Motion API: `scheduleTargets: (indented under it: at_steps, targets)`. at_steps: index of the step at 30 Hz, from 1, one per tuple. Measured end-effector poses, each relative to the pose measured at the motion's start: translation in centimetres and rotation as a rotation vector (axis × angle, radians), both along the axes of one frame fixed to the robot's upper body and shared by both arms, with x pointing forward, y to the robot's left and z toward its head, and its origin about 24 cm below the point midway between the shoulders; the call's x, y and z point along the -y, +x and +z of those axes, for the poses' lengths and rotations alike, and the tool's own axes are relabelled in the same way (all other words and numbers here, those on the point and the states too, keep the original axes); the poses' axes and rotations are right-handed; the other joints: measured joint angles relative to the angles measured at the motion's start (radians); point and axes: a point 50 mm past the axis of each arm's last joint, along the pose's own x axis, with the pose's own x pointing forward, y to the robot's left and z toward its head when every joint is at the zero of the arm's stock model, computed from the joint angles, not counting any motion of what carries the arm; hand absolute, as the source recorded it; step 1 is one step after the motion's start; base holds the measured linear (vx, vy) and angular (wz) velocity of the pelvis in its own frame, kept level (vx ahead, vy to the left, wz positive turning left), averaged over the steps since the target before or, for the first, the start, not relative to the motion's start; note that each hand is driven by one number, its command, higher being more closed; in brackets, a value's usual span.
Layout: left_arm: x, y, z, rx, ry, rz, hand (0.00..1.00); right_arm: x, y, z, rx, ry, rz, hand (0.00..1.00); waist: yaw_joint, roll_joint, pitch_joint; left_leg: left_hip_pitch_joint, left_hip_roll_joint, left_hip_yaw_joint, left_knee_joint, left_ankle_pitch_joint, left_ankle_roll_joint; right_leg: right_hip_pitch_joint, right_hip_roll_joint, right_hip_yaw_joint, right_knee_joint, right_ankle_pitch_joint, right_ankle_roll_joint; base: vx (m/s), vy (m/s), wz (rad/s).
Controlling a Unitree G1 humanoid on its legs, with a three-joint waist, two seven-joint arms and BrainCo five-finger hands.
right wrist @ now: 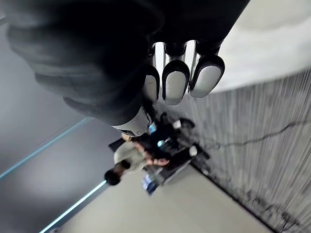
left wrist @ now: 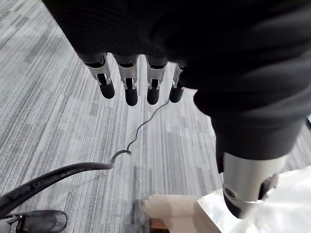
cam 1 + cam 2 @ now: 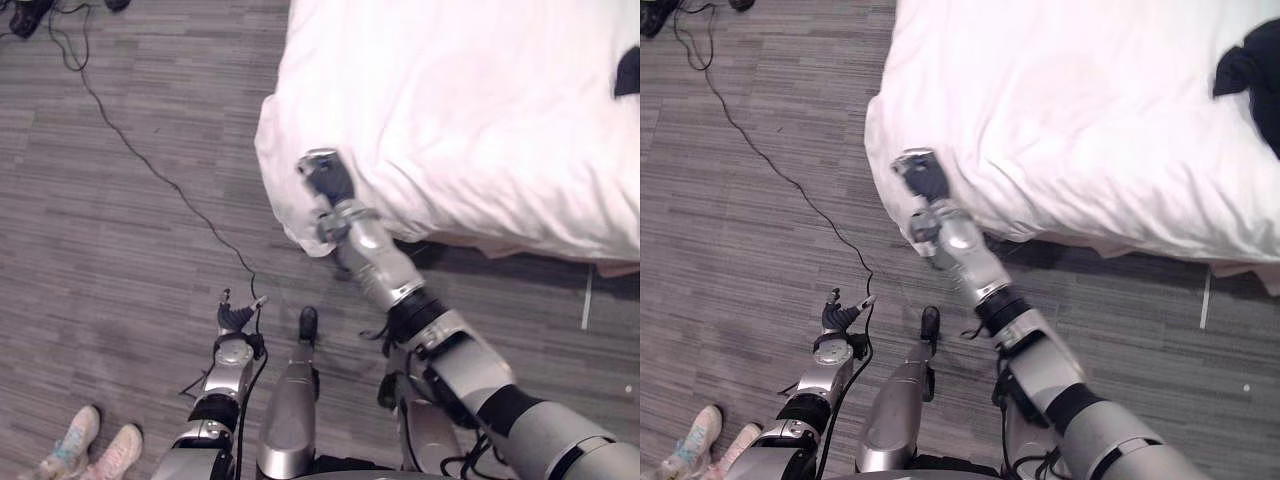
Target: Tidy the bed and pick cloth on bed and put in laundry
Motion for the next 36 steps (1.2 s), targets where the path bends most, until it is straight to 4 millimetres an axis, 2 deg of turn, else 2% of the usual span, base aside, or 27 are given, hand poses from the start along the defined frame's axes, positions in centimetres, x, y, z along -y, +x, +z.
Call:
scheduleTargets:
  at_steps: [2,3,5,7,8,10,11,12,13,14,16,17,18,19,21,23,25,27,28,29,30,31,32,33,34,35,36]
  targets:
    - [0.0,-0.2,-0.2,-0.007,-0.001,0.001,0.0,1.6,0.1,2.0,0.063,0.109,-0.044,1.0,-0.007,-0.001,0.0,0.01,-0.007,0.004,0.0,0.0,0.0,0.009,-0.008,0.004,0.0,0.0,0.0,0.01,0.058,-0.03]
    - [-0.1,-0.5,-0.4,-0.012,0.0,0.003,0.0,4.0,0.6,3.8,0.108,0.206,-0.118,1.0,-0.02,-0.001,0.0,0.015,-0.016,0.012,0.0,0.0,0.0,0.01,-0.015,0.012,0.0,0.002,0.003,0.0,0.068,-0.07]
    - [-0.2,-0.9,-0.6,-0.022,-0.001,0.002,0.0,6.5,1.2,4.7,0.121,0.28,-0.205,1.0,-0.03,-0.001,0.0,0.02,-0.018,0.029,-0.002,0.0,0.0,0.007,-0.017,0.026,0.0,0.007,0.01,-0.01,0.04,-0.22]
    - [0.1,-1.1,-0.8,-0.031,0.014,-0.025,0.0,11.4,2.1,6.0,0.148,0.363,-0.362,1.0,-0.031,0.0,0.0,0.014,-0.02,0.065,-0.005,0.0,0.001,-0.028,-0.025,0.064,0.016,0.011,0.012,-0.02,0.029,-0.42]
    - [0.1,-1.2,-0.9,-0.032,0.014,-0.028,0.0,12.6,2.2,6.3,0.155,0.374,-0.405,1.0,-0.033,0.0,0.0,0.009,-0.02,0.073,-0.005,0.0,0.001,-0.041,-0.025,0.072,0.022,0.012,0.012,-0.03,0.032,-0.38]
    - [0.5,-1.2,-0.9,-0.033,0.019,-0.051,0.0,17.3,2.1,7.6,0.194,0.432,-0.567,1.0,-0.041,0.007,0.0,-0.04,-0.021,0.092,0.009,0.0,0.001,-0.109,-0.026,0.092,0.051,0.012,0.011,-0.05,0.022,-0.25]
    - [0.7,-1.2,-1.0,-0.032,0.019,-0.059,0.0,18.5,2.0,7.9,0.21,0.44,-0.607,1.0,-0.044,0.009,0.001,-0.054,-0.021,0.096,0.012,0.0,0.001,-0.127,-0.025,0.095,0.058,0.012,0.011,-0.05,0.021,-0.11]
    - [1.0,-1.2,-1.1,-0.034,0.016,-0.075,0.0,20.4,1.7,8.6,0.233,0.445,-0.677,1.0,-0.056,0.022,0.007,-0.079,-0.022,0.097,0.018,0.002,0.004,-0.154,-0.026,0.098,0.065,0.014,0.01,-0.05,0.026,-0.1]
    - [1.5,-1.0,-1.1,-0.036,0.017,-0.094,0.0,22.0,1.4,9.0,0.252,0.431,-0.74,1.0,-0.056,0.038,0.013,-0.111,-0.021,0.102,0.037,0.006,0.011,-0.188,-0.026,0.107,0.078,0.017,0.007,-0.05,0.027,-0.1]
    - [1.7,-0.9,-1.1,-0.036,0.015,-0.098,0.0,22.8,1.3,9.2,0.259,0.415,-0.769,1.0,-0.056,0.048,0.014,-0.128,-0.021,0.105,0.046,0.004,0.013,-0.207,-0.026,0.111,0.086,0.017,0.007,-0.07,0.022,-0.14]
    - [2.4,-0.4,-0.8,-0.022,0.001,-0.108,0.0,25.5,1.4,9.1,0.242,0.333,-0.886,1.0,-0.05,0.085,0.015,-0.203,-0.019,0.115,0.094,-0.006,0.026,-0.285,-0.026,0.129,0.122,0.014,0.009,-0.08,0.009,-0.14]
    - [2.5,-0.2,-0.6,-0.014,-0.002,-0.111,0.0,26.1,1.5,8.9,0.226,0.316,-0.912,1.0,-0.049,0.094,0.017,-0.222,-0.018,0.116,0.113,-0.013,0.027,-0.305,-0.025,0.133,0.137,0.006,0.015,-0.08,-0.007,-0.14]
    - [2.7,0.0,-0.4,-0.004,-0.007,-0.113,0.0,26.6,1.5,8.7,0.226,0.296,-0.936,1.0,-0.046,0.101,0.018,-0.25,-0.014,0.123,0.144,-0.025,0.03,-0.339,-0.025,0.142,0.169,-0.005,0.009,-0.1,-0.04,-0.22]
    - [3.0,0.2,-0.2,0.008,-0.018,-0.111,0.0,26.6,1.0,9.5,0.272,0.261,-0.938,1.0,-0.041,0.102,0.018,-0.292,0.002,0.142,0.208,-0.054,0.031,-0.393,-0.025,0.154,0.24,-0.034,0.002,-0.09,-0.039,-0.23]
    - [3.6,0.5,0.3,0.034,-0.039,-0.112,0.0,27.0,1.0,9.1,0.25,0.24,-0.951,1.0,-0.04,0.102,0.018,-0.318,0.02,0.145,0.288,-0.094,0.032,-0.415,-0.022,0.157,0.307,-0.066,-0.001,-0.07,-0.054,-0.16]
    - [4.4,0.9,1.1,0.08,-0.064,-0.119,0.0,28.0,0.9,6.7,0.165,0.196,-0.987,1.0,-0.039,0.102,0.018,-0.333,0.058,0.16,0.39,-0.15,0.038,-0.417,-0.013,0.153,0.381,-0.112,-0.003,-0.08,-0.047,-0.07]
    - [4.7,1.1,1.5,0.103,-0.081,-0.11,0.0,29.2,0.4,3.4,0.061,0.183,-1.026,1.0,-0.046,0.099,0.017,-0.333,0.09,0.196,0.441,-0.17,0.033,-0.415,-0.009,0.149,0.416,-0.142,-0.006,-0.05,-0.019,-0.04]
    - [4.1,0.7,1.4,0.106,-0.098,-0.07,0.0,30.3,-0.8,-2.4,-0.118,0.194,-1.083,1.0,-0.061,0.085,0.02,-0.313,0.119,0.237,0.466,-0.187,0.035,-0.392,0.001,0.145,0.411,-0.145,-0.003,0.02,-0.016,-0.24]
    - [3.7,0.2,1.0,0.087,-0.103,-0.046,0.0,30.6,-2.1,-6.9,-0.264,0.19,-1.125,1.0,-0.062,0.07,0.024,-0.275,0.127,0.256,0.463,-0.198,0.031,-0.359,0.007,0.146,0.401,-0.145,-0.003,0.05,-0.011,-0.38]
    - [3.4,-0.1,0.7,0.073,-0.104,-0.033,0.0,30.6,-3.0,-9.2,-0.338,0.189,-1.142,1.0,-0.068,0.062,0.03,-0.248,0.131,0.265,0.456,-0.204,0.032,-0.333,0.01,0.146,0.394,-0.145,-0.003,0.1,0.002,-0.4]
    - [2.9,-1.0,0.0,0.046,-0.105,-0.01,0.0,30.5,-5.2,-13.6,-0.492,0.194,-1.177,1.0,-0.087,0.046,0.036,-0.185,0.138,0.28,0.435,-0.208,0.029,-0.277,0.014,0.149,0.376,-0.145,-0.003,0.13,0.023,-0.3]
    - [2.6,-1.9,-0.7,0.013,-0.105,0.005,0.0,30.6,-8.1,-17.7,-0.635,0.177,-1.224,0.0,-0.113,0.025,0.033,-0.11,0.131,0.295,0.399,-0.208,0.029,-0.211,0.018,0.154,0.35,-0.144,-0.001,0.13,0.029,-0.23]
    - [2.4,-2.3,-0.9,0.001,-0.103,0.009,0.0,30.7,-9.3,-18.9,-0.68,0.167,-1.244,0.0,-0.12,0.018,0.031,-0.081,0.125,0.297,0.383,-0.208,0.028,-0.184,0.018,0.154,0.334,-0.144,-0.001,0.12,0.039,-0.13]
    - [1.9,-3.0,-1.6,-0.036,-0.086,-0.005,0.0,31.2,-12.3,-21.7,-0.789,0.109,-1.291,0.0,-0.156,-0.009,0.019,-0.013,0.112,0.302,0.326,-0.202,0.02,-0.121,0.019,0.156,0.285,-0.138,0.008,0.12,0.041,-0.11]
    - [1.3,-4.0,-2.2,-0.07,-0.073,-0.003,0.0,31.6,-14.8,-24.1,-0.898,0.044,-1.321,0.0,-0.179,-0.038,-0.015,0.031,0.096,0.305,0.273,-0.192,0.008,-0.09,0.019,0.162,0.249,-0.133,0.015,0.13,0.042,-0.17]
    - [1.0,-4.5,-2.6,-0.091,-0.068,-0.003,0.0,31.5,-16.0,-25.3,-0.959,0.018,-1.329,0.0,-0.189,-0.053,-0.039,0.046,0.087,0.308,0.247,-0.187,0.008,-0.084,0.018,0.169,0.235,-0.13,0.018,0.16,0.054,-0.34]
    - [0.6,-5.3,-3.5,-0.147,-0.048,-0.019,0.0,31.6,-19.0,-27.9,-1.105,-0.05,-1.338,0.0,-0.201,-0.075,-0.079,0.099,0.072,0.32,0.191,-0.175,0.004,-0.055,0.019,0.182,0.216,-0.125,0.024,0.19,0.065,-0.38]
